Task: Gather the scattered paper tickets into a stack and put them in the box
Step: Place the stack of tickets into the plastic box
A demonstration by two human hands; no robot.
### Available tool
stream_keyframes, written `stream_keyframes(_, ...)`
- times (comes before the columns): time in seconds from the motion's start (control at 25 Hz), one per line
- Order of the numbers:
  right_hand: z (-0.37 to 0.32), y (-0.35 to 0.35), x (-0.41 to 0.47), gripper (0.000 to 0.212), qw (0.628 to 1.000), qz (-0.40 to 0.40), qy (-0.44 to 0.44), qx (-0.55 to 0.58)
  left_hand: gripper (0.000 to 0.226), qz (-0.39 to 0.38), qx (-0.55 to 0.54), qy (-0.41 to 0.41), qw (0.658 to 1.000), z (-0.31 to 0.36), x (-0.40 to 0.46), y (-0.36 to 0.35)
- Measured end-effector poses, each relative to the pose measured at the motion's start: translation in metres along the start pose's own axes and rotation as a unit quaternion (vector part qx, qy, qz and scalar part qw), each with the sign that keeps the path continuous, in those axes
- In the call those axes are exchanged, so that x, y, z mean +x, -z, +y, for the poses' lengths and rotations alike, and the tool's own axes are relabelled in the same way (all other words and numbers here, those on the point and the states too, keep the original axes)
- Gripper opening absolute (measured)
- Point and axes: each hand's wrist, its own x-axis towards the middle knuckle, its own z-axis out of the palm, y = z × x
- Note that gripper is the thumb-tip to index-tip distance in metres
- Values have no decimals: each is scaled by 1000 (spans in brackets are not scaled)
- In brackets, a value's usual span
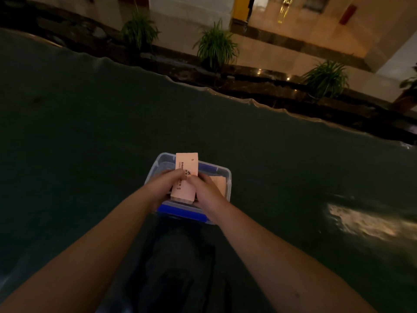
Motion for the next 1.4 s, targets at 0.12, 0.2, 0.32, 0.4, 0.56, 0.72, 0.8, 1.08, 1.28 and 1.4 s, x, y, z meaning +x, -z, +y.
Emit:
stream_keyframes(0.12,-3,-8,21,56,999,25,-30,-20,37,8,35,34,999,1,24,4)
stream_keyframes(0.2,-1,-11,35,55,998,33,-52,-23,35,9,53,65,996,0,38,4)
stream_keyframes(0.32,3,-17,51,54,995,44,-85,-24,28,24,71,92,993,-3,54,6)
stream_keyframes(0.4,3,-20,60,51,993,48,-102,-23,27,29,82,112,990,-4,62,8)
stream_keyframes(0.56,3,-20,69,49,990,49,-112,-63,22,35,88,150,984,-3,71,8)
stream_keyframes(0.72,3,-19,70,47,990,44,-97,-93,14,42,103,150,982,-4,77,8)
stream_keyframes(0.8,3,-20,67,46,990,42,-92,-103,14,46,104,152,982,-7,77,10)
stream_keyframes(1.08,-7,-14,58,40,978,64,-103,-169,9,72,154,118,978,-4,71,0)
stream_keyframes(1.28,3,-3,44,34,973,30,-69,-218,17,99,196,65,973,-6,63,-5)
stream_keyframes(1.4,3,12,22,8,978,8,-17,-206,37,130,242,20,961,-3,51,-9)
